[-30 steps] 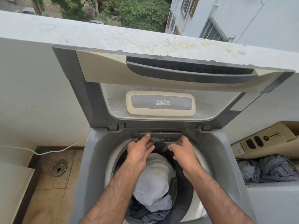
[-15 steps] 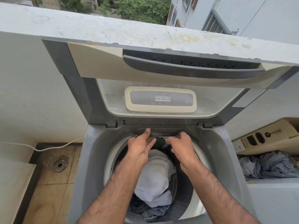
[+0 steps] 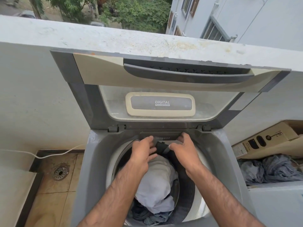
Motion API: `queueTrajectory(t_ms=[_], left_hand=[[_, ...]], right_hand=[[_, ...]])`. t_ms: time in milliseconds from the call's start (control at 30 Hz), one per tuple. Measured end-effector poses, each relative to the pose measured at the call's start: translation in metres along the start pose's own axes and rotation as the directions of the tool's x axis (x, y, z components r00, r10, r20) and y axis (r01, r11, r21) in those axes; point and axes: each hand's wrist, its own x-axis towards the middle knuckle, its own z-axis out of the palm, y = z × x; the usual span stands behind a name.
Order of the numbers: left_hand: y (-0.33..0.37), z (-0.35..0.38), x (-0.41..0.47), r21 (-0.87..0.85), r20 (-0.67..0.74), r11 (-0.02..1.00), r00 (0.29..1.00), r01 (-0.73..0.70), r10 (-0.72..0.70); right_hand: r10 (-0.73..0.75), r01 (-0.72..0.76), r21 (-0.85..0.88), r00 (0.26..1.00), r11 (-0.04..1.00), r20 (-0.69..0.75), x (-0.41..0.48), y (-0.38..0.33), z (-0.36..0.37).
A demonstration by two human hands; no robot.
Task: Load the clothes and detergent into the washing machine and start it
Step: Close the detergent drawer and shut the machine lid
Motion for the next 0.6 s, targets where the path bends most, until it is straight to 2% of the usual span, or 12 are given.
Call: queueTrajectory(t_ms=[67,167,267,333,400,433,500,533,567,600], left_hand=[[0.001,-0.001,-0.019,0.157,0.0,0.982,0.994,-0.107,0.109],[0.006,0.0,-0.046,0.338,0.074,0.891,0.953,-0.303,0.295],[0.02,0.007,-0.079,0.461,0.211,0.704,0.837,-0.541,0.505],[0.035,0.014,-0.105,0.498,0.315,0.493,0.678,-0.713,0.664],[0.054,0.02,-0.13,0.49,0.433,0.197,0.433,-0.849,0.791],[0.064,0.023,-0.141,0.481,0.484,0.028,0.292,-0.876,0.825],[0.085,0.028,-0.158,0.484,0.541,-0.27,0.042,-0.832,0.84],[0.096,0.03,-0.164,0.499,0.548,-0.372,-0.047,-0.782,0.835],[0.107,0.033,-0.169,0.526,0.549,-0.446,-0.112,-0.724,0.828],[0.118,0.036,-0.173,0.563,0.55,-0.499,-0.153,-0.659,0.821]], right_hand=[[-0.058,0.058,-0.013,0.998,0.998,-0.018,-0.007,-0.005,-0.006],[-0.169,0.165,-0.058,0.983,0.985,-0.068,-0.021,-0.015,-0.02],[-0.344,0.33,-0.106,0.925,0.938,-0.162,-0.041,-0.027,-0.035],[-0.478,0.458,-0.139,0.851,0.878,-0.216,-0.058,-0.039,-0.045],[-0.649,0.609,-0.226,0.719,0.761,-0.248,-0.076,-0.055,-0.057],[-0.738,0.677,-0.295,0.622,0.675,-0.261,-0.084,-0.065,-0.064],[-0.865,0.746,-0.438,0.412,0.501,-0.288,-0.097,-0.085,-0.078],[-0.898,0.749,-0.498,0.329,0.437,-0.292,-0.101,-0.095,-0.085],[-0.917,0.739,-0.547,0.277,0.393,-0.286,-0.102,-0.104,-0.091],[-0.928,0.718,-0.589,0.255,0.37,-0.272,-0.103,-0.113,-0.096]])
